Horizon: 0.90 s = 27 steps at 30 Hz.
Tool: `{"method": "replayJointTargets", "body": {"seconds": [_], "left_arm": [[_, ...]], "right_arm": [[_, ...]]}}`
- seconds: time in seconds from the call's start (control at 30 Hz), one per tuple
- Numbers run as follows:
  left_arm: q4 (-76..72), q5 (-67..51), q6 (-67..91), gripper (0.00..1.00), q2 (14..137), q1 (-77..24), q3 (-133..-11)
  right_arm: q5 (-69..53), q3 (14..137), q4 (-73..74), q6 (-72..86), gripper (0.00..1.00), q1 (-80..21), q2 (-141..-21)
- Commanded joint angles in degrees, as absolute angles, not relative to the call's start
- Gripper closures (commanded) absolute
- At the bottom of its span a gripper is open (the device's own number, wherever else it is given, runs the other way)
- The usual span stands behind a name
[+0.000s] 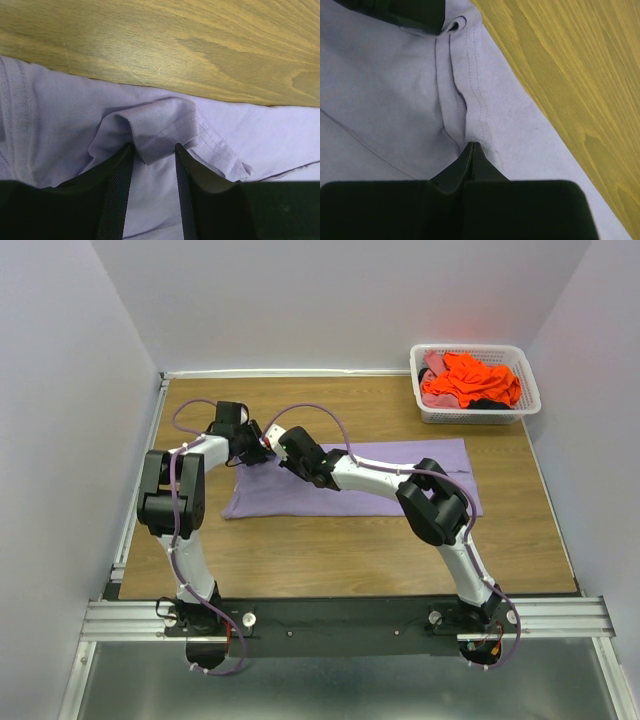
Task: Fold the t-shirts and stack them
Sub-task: Fold the tshirt
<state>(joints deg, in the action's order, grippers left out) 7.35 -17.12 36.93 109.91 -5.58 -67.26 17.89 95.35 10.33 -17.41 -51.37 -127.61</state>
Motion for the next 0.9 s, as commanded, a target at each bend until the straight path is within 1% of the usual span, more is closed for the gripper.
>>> {"method": "replayJointTargets", "body": {"seconds": [0.0, 0.07, 0.1, 0.13, 0.17, 0.23, 0.27, 0.3, 0.43, 0.57, 0.6, 0.63, 0.67, 0.73, 0.77, 0.87], "left_arm": [[7.3, -17.6, 37.4, 0.56, 111.7, -6.1, -68.3], [7.2, -17.8, 37.4, 0.65, 111.7, -6.1, -68.4], [7.2, -17.8, 37.4, 0.66, 111.7, -6.1, -68.4], [7.1, -17.8, 37.3, 0.72, 111.3, -6.1, -68.5], [7.1, -17.7, 37.2, 0.80, 111.0, -6.1, -68.6], [7.4, -17.3, 37.0, 0.92, 110.0, -6.1, -68.9], [7.9, -17.1, 36.5, 0.94, 109.8, -6.1, -69.4], [8.3, -16.8, 36.2, 0.99, 109.1, -6.1, -69.7], [10.2, -15.3, 34.5, 1.00, 107.8, -6.1, -71.3], [13.6, -14.0, 31.8, 1.00, 106.8, -6.1, -73.6], [14.2, -13.7, 31.2, 1.00, 106.8, -6.1, -74.0], [14.8, -13.2, 30.2, 1.00, 106.8, -6.1, -74.4], [15.6, -13.0, 29.8, 1.00, 106.8, -6.1, -74.7], [16.1, -12.7, 29.2, 1.00, 107.1, -6.1, -75.2], [16.4, -12.8, 28.7, 1.00, 107.6, -6.1, -75.7], [17.1, -14.0, 27.9, 1.00, 109.1, -6.1, -76.3]], "right_arm": [[17.9, 95.8, 9.0, -16.2, 0.99, -51.7, -127.5], [17.8, 95.8, 9.0, -15.8, 0.99, -51.6, -127.4], [17.5, 95.7, 9.0, -15.4, 0.99, -51.6, -127.2], [17.4, 95.7, 8.9, -15.0, 0.99, -51.5, -127.0], [16.9, 95.5, 8.9, -14.2, 0.99, -51.3, -126.5], [16.2, 95.3, 8.8, -13.1, 0.99, -50.9, -125.9], [15.5, 95.0, 8.9, -11.6, 0.99, -50.5, -125.0], [15.1, 94.8, 8.8, -10.6, 0.99, -50.4, -124.5], [12.0, 93.4, 8.8, -3.9, 0.98, -48.4, -121.7], [6.4, 90.3, 7.1, 7.2, 0.88, -44.3, -118.7], [3.2, 87.9, 6.1, 12.3, 0.86, -43.3, -117.9], [1.2, 86.1, 4.7, 14.9, 0.83, -42.4, -116.2], [-1.0, 84.3, 3.0, 17.6, 0.76, -41.4, -115.5], [-7.2, 79.2, -3.1, 25.2, 0.71, -38.8, -114.1], [-9.1, 77.8, -6.6, 27.3, 0.66, -37.5, -113.4], [-15.2, 72.9, -11.6, 34.6, 0.55, -36.5, -112.9]]}}
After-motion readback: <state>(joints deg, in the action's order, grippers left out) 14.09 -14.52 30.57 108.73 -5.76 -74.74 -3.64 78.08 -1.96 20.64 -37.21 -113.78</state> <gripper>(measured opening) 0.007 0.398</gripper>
